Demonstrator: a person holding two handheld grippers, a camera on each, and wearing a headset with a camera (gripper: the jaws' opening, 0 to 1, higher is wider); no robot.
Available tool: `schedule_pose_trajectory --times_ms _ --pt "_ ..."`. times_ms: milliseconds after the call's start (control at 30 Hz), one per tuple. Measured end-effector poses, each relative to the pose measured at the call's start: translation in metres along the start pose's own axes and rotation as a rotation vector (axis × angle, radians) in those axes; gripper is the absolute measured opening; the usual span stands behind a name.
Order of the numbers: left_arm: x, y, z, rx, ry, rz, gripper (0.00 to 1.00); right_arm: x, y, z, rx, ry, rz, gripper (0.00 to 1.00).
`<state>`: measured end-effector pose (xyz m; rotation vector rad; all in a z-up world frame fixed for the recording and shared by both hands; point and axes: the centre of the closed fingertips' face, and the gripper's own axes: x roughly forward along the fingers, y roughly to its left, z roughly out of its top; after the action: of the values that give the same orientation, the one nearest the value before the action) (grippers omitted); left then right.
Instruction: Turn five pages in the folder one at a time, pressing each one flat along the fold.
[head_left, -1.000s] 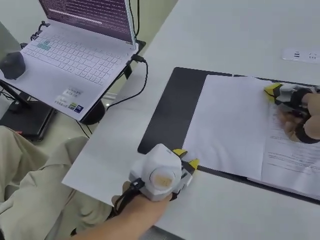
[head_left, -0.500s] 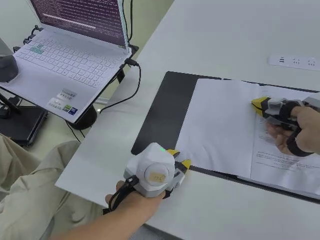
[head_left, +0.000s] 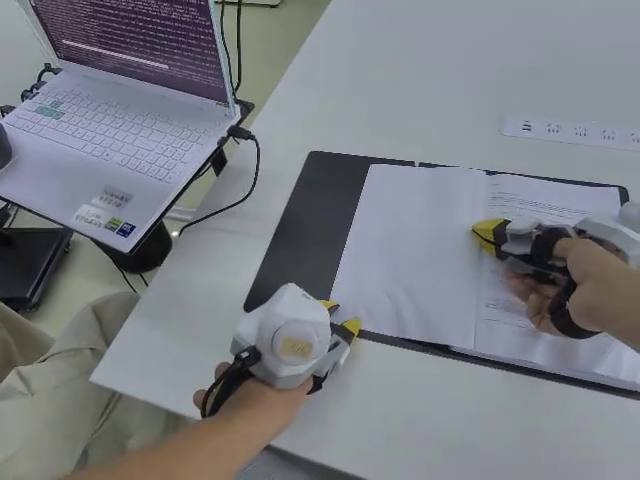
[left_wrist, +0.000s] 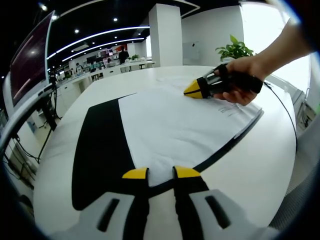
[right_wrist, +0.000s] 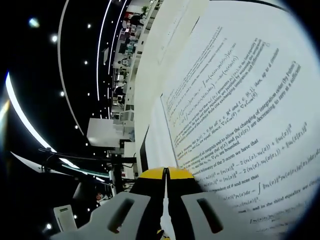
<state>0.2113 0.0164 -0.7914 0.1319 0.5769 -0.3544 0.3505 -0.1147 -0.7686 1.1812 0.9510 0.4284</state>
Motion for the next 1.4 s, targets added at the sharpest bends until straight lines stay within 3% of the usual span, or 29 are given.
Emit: schedule_pose_trajectory --times_ms 67,200,767,1067,1400 --pt "0.000 0.000 0.000 -0.001 0.001 0.001 0.17 -0.004 -0.001 -0.004 0.007 0.003 0.003 0.00" --pt "0.000 0.001 0.000 0.004 0.006 0.000 0.17 -0.012 -0.002 -0.024 0.005 0.057 0.001 0.00" --pt "-0.001 -0.001 0.001 0.011 0.005 -0.001 0.17 -0.044 -0.016 -0.070 0.009 0.091 -0.014 0.00" --pt "-0.002 -0.002 0.001 0.001 -0.004 0.002 0.17 -0.065 -0.028 -0.099 0.036 0.095 -0.011 0.00" --pt "-0.002 -0.002 0.001 0.006 0.003 0.000 0.17 -0.077 -0.048 -0.108 0.095 0.066 -0.004 0.00"
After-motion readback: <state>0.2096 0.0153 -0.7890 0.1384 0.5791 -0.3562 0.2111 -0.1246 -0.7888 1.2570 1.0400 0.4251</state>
